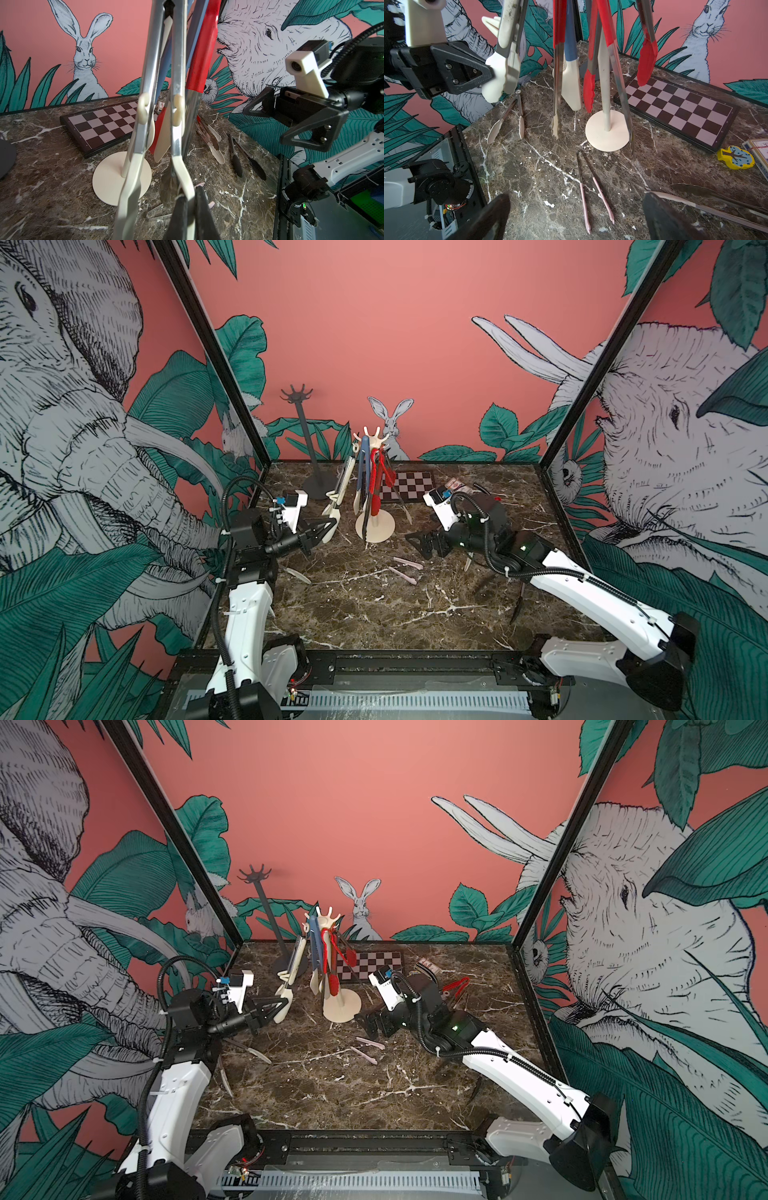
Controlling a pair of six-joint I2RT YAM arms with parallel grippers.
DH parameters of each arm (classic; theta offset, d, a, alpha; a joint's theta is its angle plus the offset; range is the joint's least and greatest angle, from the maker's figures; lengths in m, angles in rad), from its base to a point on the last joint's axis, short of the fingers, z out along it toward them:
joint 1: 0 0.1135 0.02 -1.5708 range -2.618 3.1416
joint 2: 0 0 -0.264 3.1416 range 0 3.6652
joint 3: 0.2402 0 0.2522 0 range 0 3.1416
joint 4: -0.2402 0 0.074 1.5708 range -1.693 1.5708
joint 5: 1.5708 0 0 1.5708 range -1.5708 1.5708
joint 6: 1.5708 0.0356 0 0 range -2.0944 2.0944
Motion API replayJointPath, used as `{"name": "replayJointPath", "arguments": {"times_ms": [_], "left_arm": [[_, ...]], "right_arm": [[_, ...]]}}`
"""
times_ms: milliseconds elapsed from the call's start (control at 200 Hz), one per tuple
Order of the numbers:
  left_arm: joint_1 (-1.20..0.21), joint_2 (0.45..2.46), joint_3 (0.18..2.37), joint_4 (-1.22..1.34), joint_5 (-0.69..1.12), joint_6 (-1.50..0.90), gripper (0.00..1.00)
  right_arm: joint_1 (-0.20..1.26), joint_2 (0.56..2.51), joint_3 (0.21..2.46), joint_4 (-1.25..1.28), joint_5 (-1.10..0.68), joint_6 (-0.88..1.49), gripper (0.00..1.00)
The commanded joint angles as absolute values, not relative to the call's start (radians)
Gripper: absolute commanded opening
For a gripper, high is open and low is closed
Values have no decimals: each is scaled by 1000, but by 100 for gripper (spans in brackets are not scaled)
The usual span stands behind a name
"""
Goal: Hang food tongs on kitchen utensil racks
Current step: Hang the food tongs on the rack.
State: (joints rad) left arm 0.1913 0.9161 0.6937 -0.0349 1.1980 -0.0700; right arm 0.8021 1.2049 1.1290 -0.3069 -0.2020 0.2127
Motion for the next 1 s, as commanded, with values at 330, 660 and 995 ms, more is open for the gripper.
{"name": "replayJointPath", "arguments": {"times_ms": [330,660,995], "left_arm": [[202,915,739,-100,1063,-51,25],[204,867,777,5,939,-149,72],[204,802,914,-15,766,-179,94]], "right_arm": [[789,1225,1128,-321,-130,262,99],[736,1233,1072,-364,-85,350,99],[706,1263,1010,-422,-55,375,99]]}}
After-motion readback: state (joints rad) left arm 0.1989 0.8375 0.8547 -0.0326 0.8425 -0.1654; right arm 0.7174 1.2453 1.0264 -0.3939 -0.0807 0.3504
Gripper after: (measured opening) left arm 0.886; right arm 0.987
